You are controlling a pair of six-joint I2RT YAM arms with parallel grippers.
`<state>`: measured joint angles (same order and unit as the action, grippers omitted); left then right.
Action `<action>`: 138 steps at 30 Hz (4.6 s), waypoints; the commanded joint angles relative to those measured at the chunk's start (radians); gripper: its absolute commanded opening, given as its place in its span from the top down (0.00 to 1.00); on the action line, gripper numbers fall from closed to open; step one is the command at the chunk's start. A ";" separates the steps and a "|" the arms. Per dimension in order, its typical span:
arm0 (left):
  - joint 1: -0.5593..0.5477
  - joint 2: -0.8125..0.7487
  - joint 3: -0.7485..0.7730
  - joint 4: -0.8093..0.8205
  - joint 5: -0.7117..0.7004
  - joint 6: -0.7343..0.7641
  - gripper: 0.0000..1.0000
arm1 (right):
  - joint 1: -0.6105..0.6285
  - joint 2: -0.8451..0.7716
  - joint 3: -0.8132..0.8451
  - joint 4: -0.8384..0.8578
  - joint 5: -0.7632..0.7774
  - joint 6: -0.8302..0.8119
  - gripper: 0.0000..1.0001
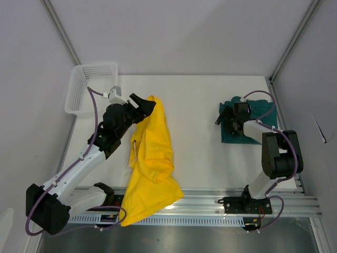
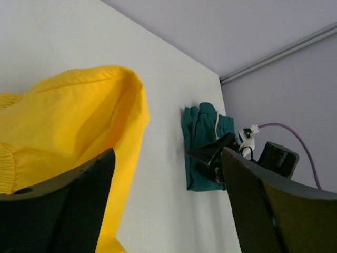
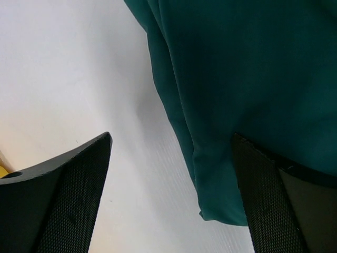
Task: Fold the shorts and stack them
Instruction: Move the shorts to the center of the board, then flatten the shorts out
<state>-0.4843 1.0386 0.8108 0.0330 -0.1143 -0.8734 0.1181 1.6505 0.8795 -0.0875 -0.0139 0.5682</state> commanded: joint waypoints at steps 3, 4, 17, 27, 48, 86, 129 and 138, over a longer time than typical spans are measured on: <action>-0.002 -0.061 0.126 -0.140 -0.038 0.102 0.05 | -0.063 0.035 0.033 -0.086 -0.024 0.027 0.05; -0.004 -0.071 0.134 -0.162 -0.039 0.109 0.02 | -0.101 0.035 0.035 -0.090 -0.041 0.032 0.06; 0.018 -0.201 0.139 -0.409 -0.067 0.189 0.01 | -0.033 -0.157 0.128 -0.283 0.058 -0.071 0.01; 0.226 -0.157 0.018 -0.395 0.163 0.123 0.01 | 0.484 -0.363 0.073 -0.304 -0.034 -0.136 0.05; 0.320 -0.302 0.068 -0.674 -0.027 0.142 0.01 | 1.218 -0.164 0.042 0.222 0.586 0.461 0.02; 0.319 -0.515 0.059 -0.783 -0.114 0.225 0.01 | 1.217 0.054 0.042 0.437 0.974 0.891 0.17; 0.279 0.052 -0.151 -0.053 0.128 -0.030 0.01 | 0.821 -1.222 -0.482 -0.299 0.863 0.294 1.00; 0.286 0.423 0.128 -0.018 0.324 0.097 0.03 | 0.631 -1.132 -0.497 -0.258 0.615 0.150 1.00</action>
<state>-0.2005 1.3842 0.8478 -0.0559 0.0982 -0.8333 0.7635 0.5137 0.3996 -0.3767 0.6773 0.7948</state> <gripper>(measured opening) 0.980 0.011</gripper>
